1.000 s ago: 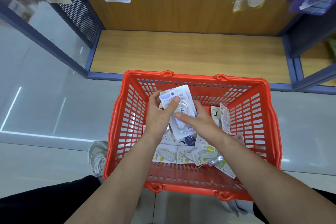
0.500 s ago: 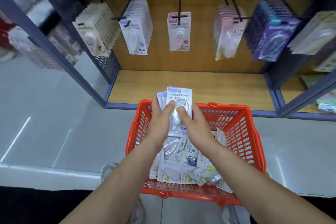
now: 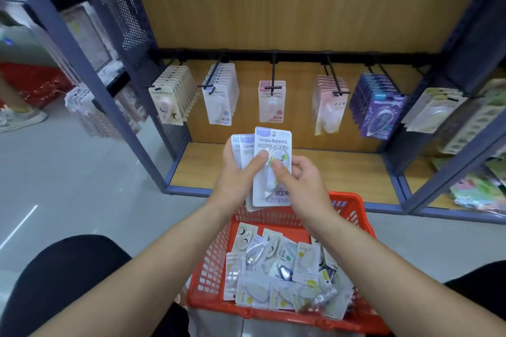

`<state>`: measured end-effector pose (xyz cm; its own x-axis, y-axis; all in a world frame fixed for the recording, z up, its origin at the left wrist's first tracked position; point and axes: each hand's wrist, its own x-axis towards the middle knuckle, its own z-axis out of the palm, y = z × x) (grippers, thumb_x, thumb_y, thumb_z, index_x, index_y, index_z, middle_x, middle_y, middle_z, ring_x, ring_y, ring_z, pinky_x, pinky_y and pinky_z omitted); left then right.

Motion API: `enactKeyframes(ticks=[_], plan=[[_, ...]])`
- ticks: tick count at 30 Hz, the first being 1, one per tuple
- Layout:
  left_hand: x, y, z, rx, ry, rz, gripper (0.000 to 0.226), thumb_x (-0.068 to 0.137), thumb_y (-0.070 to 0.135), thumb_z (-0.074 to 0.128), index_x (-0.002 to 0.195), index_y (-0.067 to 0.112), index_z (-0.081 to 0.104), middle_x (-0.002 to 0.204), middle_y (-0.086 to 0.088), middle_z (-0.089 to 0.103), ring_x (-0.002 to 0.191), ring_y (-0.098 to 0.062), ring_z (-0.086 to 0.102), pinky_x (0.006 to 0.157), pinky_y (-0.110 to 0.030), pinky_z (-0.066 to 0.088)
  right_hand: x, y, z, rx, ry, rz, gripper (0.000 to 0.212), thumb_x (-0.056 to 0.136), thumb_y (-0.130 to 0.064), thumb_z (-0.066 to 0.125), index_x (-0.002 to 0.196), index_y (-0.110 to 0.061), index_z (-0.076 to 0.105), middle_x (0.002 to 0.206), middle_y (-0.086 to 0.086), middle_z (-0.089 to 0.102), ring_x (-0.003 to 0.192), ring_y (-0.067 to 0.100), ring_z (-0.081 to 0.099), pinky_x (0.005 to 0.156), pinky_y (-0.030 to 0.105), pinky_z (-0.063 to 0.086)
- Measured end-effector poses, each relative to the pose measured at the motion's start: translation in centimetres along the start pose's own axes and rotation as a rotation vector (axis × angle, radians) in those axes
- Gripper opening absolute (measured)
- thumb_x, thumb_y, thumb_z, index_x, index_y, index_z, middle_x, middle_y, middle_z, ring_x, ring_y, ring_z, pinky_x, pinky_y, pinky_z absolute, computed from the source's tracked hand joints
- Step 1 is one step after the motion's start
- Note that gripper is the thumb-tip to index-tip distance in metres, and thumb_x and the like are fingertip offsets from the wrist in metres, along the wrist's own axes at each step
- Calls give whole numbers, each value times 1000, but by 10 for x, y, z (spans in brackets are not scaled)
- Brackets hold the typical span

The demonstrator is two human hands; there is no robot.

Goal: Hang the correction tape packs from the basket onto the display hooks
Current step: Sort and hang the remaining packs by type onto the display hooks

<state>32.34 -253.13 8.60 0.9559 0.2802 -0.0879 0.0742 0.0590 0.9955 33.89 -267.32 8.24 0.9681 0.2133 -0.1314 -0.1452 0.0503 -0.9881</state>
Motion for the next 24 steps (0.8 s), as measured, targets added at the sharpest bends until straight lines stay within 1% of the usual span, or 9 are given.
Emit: enactKeyframes(ticks=[4, 7, 9, 12, 14, 16, 18, 20, 24], plan=[[-7, 16, -6, 27, -71, 62, 57, 83, 46, 74, 131, 34, 45, 114, 17, 74, 111, -12, 71, 105, -49, 52, -5, -13, -3, 12, -12, -22, 28, 97, -31, 70, 115, -14, 57, 99, 7, 79, 93, 28, 77, 89, 59, 58], [-12, 21, -1, 58, -115, 93, 67, 82, 54, 75, 138, 35, 42, 120, 17, 72, 115, -11, 69, 106, -50, 50, -7, -20, -13, -39, 21, -87, 22, 95, -29, 73, 111, -19, 63, 107, 2, 76, 102, 22, 73, 92, 54, 58], [-14, 21, 7, 86, -115, 140, 61, 90, 48, 74, 139, 35, 40, 116, 26, 70, 112, -2, 68, 104, -42, 51, -9, -25, -22, -45, 55, -115, 20, 93, -29, 75, 111, -22, 67, 109, 1, 74, 105, 21, 72, 90, 49, 60], [-13, 27, 25, 111, -90, 187, 46, 96, 34, 67, 131, 41, 40, 104, 39, 67, 102, 11, 66, 94, -26, 51, -10, -31, -35, 4, 112, -125, 23, 93, -25, 75, 113, -17, 67, 108, 5, 76, 103, 24, 74, 86, 47, 62], [-11, 31, 36, 104, -60, 199, 40, 96, 34, 66, 125, 43, 40, 99, 40, 67, 97, 15, 65, 86, -18, 50, -9, -36, -39, 78, 163, -110, 25, 93, -23, 74, 115, -14, 65, 105, 4, 79, 97, 24, 76, 88, 49, 61], [-8, 36, 44, 81, -29, 212, 43, 96, 34, 66, 128, 40, 39, 99, 34, 69, 92, 17, 64, 79, -11, 48, -7, -42, -42, 141, 210, -98, 29, 93, -25, 75, 115, -12, 63, 102, 5, 79, 94, 26, 77, 90, 54, 60], [-5, 43, 48, 62, -18, 232, 44, 97, 30, 68, 132, 34, 41, 107, 25, 69, 93, 16, 65, 75, -6, 47, -4, -50, -42, 156, 219, -114, 31, 93, -27, 75, 117, -11, 62, 101, 6, 79, 94, 27, 77, 90, 57, 59], [-2, 52, 48, 52, -33, 266, 49, 95, 22, 72, 134, 28, 44, 114, 16, 72, 103, 4, 69, 81, -11, 50, -4, -60, -43, 175, 205, -132, 31, 94, -27, 74, 117, -13, 60, 102, 6, 79, 94, 26, 77, 88, 56, 60], [1, 66, 51, 78, -25, 304, 41, 96, 23, 71, 128, 34, 49, 112, 17, 73, 104, 1, 69, 81, -11, 49, -6, -71, -43, 211, 219, -197, 29, 94, -33, 72, 115, -20, 58, 107, 1, 78, 100, 20, 76, 84, 45, 62]])
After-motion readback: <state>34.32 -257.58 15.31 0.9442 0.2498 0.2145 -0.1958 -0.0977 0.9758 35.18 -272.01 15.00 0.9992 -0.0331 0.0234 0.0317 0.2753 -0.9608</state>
